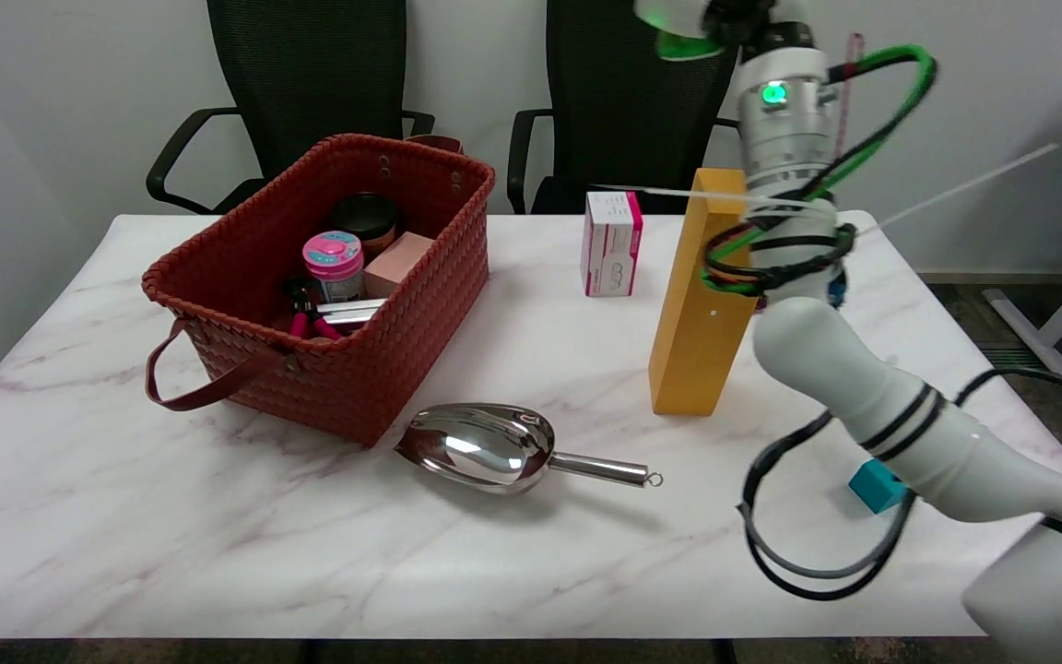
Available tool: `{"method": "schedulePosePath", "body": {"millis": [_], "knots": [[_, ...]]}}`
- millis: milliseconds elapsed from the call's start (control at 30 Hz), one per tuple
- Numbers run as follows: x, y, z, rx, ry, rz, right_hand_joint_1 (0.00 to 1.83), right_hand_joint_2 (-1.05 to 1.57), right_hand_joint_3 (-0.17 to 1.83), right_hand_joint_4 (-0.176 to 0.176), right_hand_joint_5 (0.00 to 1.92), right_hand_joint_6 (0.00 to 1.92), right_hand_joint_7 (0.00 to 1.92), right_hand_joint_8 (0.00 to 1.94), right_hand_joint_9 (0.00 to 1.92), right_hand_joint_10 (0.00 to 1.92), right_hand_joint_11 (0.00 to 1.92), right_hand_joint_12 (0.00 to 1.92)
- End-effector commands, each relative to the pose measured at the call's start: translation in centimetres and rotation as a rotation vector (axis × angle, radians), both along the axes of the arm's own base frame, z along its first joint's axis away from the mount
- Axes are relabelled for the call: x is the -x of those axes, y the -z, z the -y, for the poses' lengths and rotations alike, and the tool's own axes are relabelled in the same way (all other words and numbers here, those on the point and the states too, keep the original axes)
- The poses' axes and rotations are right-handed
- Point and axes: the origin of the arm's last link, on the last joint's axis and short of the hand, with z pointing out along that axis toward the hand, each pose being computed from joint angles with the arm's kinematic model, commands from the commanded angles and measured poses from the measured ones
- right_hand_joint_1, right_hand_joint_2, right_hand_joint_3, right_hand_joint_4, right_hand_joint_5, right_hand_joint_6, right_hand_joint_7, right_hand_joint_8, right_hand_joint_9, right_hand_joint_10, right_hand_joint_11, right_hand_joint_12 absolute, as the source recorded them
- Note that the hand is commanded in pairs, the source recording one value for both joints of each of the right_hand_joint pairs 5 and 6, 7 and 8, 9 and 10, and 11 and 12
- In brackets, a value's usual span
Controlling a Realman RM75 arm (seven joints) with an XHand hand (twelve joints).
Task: Place the green gum jar into the brown storage basket.
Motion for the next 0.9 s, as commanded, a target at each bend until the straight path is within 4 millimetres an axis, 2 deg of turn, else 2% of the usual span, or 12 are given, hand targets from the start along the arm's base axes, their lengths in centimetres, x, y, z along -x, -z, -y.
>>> {"method": "schedulePosePath", "body": {"millis": [33,267,467,733,900], "knots": [[-2.0,7.6,2.3,-0.025,0.021,-0.106,1.18,1.57,1.4,0.0,1.25,1.25,1.56,1.56,1.56,1.56,1.51,1.51],[-3.0,8.1,0.1,-0.018,-0.018,-0.119,1.18,1.57,1.41,0.0,1.24,1.24,1.57,1.57,1.58,1.58,1.54,1.54],[-2.5,9.2,-0.8,-0.032,-0.01,-0.119,1.17,1.57,1.42,0.0,1.25,1.25,1.58,1.58,1.59,1.59,1.56,1.56],[-1.2,11.6,-0.9,-0.118,0.034,-0.094,1.16,1.57,1.38,0.0,1.26,1.26,1.58,1.58,1.6,1.6,1.57,1.57],[-0.4,13.6,-0.3,-0.155,0.064,-0.091,1.16,1.57,1.39,0.0,1.26,1.26,1.59,1.59,1.6,1.6,1.57,1.57]]}}
